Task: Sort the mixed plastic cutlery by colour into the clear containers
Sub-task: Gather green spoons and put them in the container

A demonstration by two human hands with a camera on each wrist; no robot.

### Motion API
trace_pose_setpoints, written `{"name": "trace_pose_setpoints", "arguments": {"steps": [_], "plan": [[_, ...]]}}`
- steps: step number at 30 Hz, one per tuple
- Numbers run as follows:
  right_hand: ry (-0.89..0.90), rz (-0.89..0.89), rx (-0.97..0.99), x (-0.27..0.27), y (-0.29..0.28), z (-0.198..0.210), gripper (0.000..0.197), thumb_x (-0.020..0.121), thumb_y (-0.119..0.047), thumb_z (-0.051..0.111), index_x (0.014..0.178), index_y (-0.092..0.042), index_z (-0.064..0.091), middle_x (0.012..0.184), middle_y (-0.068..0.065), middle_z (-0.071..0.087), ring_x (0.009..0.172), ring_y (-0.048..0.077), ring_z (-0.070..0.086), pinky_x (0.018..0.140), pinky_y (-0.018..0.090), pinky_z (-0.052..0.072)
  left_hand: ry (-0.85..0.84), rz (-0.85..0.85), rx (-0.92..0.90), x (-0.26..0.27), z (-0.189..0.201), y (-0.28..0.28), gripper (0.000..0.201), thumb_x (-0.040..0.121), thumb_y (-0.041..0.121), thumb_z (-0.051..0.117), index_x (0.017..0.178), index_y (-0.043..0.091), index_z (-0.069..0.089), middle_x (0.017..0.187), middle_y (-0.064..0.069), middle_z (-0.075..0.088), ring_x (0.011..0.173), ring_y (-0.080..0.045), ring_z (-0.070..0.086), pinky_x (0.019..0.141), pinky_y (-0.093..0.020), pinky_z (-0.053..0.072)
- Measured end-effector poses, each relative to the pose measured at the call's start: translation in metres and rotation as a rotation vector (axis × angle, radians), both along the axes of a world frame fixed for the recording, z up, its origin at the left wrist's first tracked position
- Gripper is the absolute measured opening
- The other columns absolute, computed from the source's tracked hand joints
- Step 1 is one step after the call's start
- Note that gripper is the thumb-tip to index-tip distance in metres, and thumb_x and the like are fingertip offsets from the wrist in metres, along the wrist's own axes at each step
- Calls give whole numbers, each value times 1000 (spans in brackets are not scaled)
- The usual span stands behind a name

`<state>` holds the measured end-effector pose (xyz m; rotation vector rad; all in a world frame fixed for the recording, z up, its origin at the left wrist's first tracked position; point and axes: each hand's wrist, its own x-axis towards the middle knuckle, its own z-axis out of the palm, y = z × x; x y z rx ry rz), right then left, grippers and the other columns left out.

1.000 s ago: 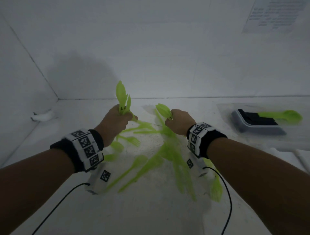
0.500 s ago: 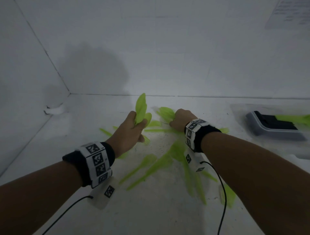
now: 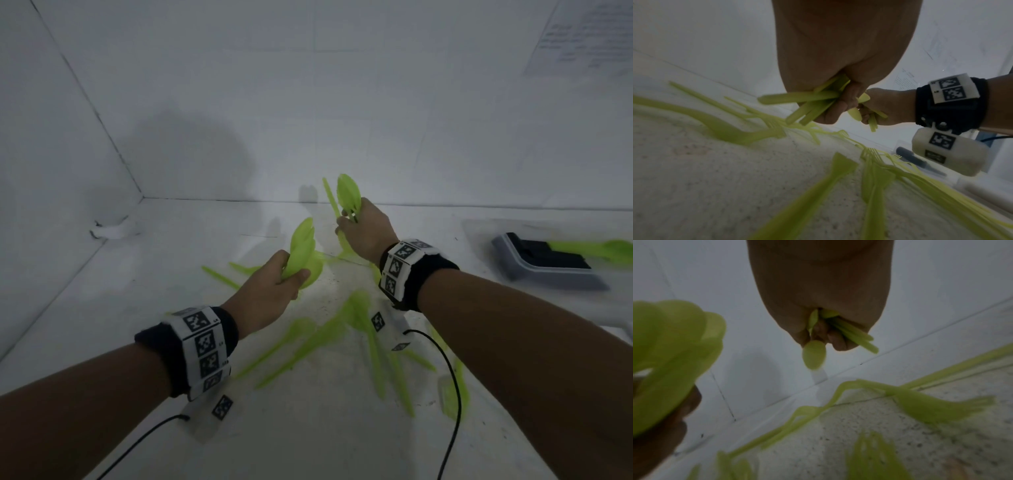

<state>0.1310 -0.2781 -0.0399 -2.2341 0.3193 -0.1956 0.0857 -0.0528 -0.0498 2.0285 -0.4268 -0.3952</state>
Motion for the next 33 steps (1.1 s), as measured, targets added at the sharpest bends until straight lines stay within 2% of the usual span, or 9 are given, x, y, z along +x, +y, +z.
{"name": "trace_pose_setpoints", "arguments": {"steps": [4,9,13,16,20,23,25,29,33], "plan": [[40,39,124,-11,-2,9,25,94,-30,66,85,-9,77,84,1,76,82,25,70,83,42,58,8,-20,26,-4,3,-1,27,105,40,52,107,14,51,80,-2,50,52,-5,41,57,-28,36],[16,-56,103,-38,-13,17,34,92,-35,68,89,-1,71,73,3,60,69,21,56,67,32,44,80,17,-37,-12,7,-8,26,103,49,52,99,24,51,81,0,44,62,-13,40,63,-33,37],[70,-109,95,-73,-31,23,28,88,-29,66,69,-9,68,61,-2,65,59,16,54,62,29,43,118,-26,-43,-21,5,-19,24,104,45,53,104,22,46,82,-1,42,53,-7,38,54,-26,34],[102,-108,180,-104,-45,28,24,90,-25,60,86,-9,77,73,-2,77,62,5,54,62,26,41,60,-118,46,-32,0,-31,33,100,43,60,117,19,47,84,2,55,60,-5,53,56,-27,41],[47,-134,330,-141,-62,23,25,96,-30,60,90,-11,76,90,1,79,57,3,54,55,22,34,-84,-259,239,-48,-2,-51,48,90,55,70,116,19,51,102,0,65,91,-20,64,81,-38,52],[38,-169,142,-163,-76,9,26,94,-36,68,86,-11,71,85,1,73,73,14,60,67,30,46,-157,-352,334,-60,-4,-65,57,82,56,79,115,21,49,98,4,64,86,-13,63,74,-32,50],[103,-164,8,-178,-83,-1,24,94,-31,68,99,-9,61,90,5,68,83,23,61,76,35,48,-202,-395,412,-64,-8,-70,59,82,54,79,115,21,44,98,3,61,85,-14,61,70,-31,48],[326,-157,-179,-204,-91,-15,41,97,-28,62,124,-10,37,107,12,59,92,30,57,75,35,42,-175,-367,430,-61,-14,-70,53,88,43,76,123,18,45,109,2,61,96,-16,60,77,-31,49],[462,-164,-241,-214,-94,-32,53,99,-29,58,137,-4,31,121,16,58,105,33,59,78,37,44,-145,-301,420,-57,-15,-63,37,91,30,74,116,17,50,103,-2,63,88,-13,60,68,-28,48]]}}
